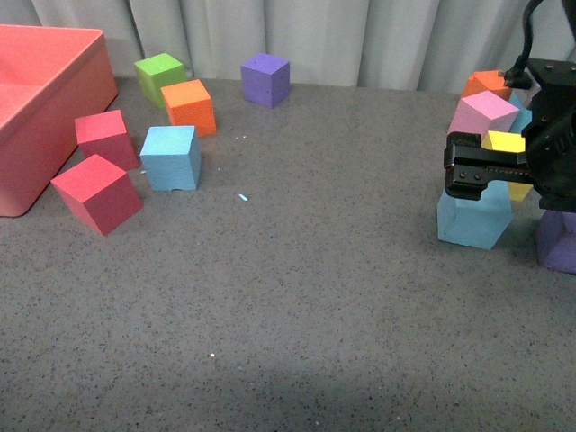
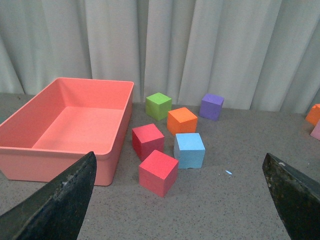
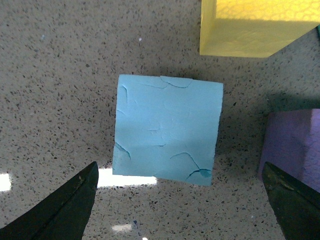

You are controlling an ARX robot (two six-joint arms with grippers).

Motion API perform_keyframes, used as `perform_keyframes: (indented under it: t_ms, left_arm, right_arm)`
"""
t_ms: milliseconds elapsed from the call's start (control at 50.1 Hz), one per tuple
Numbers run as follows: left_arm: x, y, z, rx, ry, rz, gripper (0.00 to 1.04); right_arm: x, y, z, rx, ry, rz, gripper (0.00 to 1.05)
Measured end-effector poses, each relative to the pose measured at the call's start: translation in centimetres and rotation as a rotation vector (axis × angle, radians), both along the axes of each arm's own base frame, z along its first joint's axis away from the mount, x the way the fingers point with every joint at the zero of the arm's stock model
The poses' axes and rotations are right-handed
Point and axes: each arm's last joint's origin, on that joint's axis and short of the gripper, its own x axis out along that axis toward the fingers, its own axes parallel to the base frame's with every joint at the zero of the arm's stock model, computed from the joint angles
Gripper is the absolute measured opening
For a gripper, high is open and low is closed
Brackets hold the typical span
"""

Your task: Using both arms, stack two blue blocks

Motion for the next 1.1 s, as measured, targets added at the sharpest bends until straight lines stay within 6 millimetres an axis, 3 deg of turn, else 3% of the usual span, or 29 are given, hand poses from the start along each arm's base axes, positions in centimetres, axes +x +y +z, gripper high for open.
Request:
perform_keyframes:
  t_ms: [459,819,979,1099]
  left_arm:
    - [0.0,0.0,0.0,0.000,0.000,0.000,0.98]
    - [0.0,0.0,0.0,0.000,0.000,0.000,0.98]
    - [0.0,0.0,0.0,0.000,0.000,0.000,0.98]
    - [0.0,0.0,0.0,0.000,0.000,0.000,0.98]
  right_arm:
    - [3.1,0.6,-3.7,0.000,0.081,-0.015,0.95]
    - [4.0,0.8,-3.7,-0.005,0.085,-0.022,0.55]
    - [4.0,1.8,-3.5,0.003,0.061,0.003,0.49]
    - [4.2,3.9,-2.6,0.022,0.049,0.059,0.48]
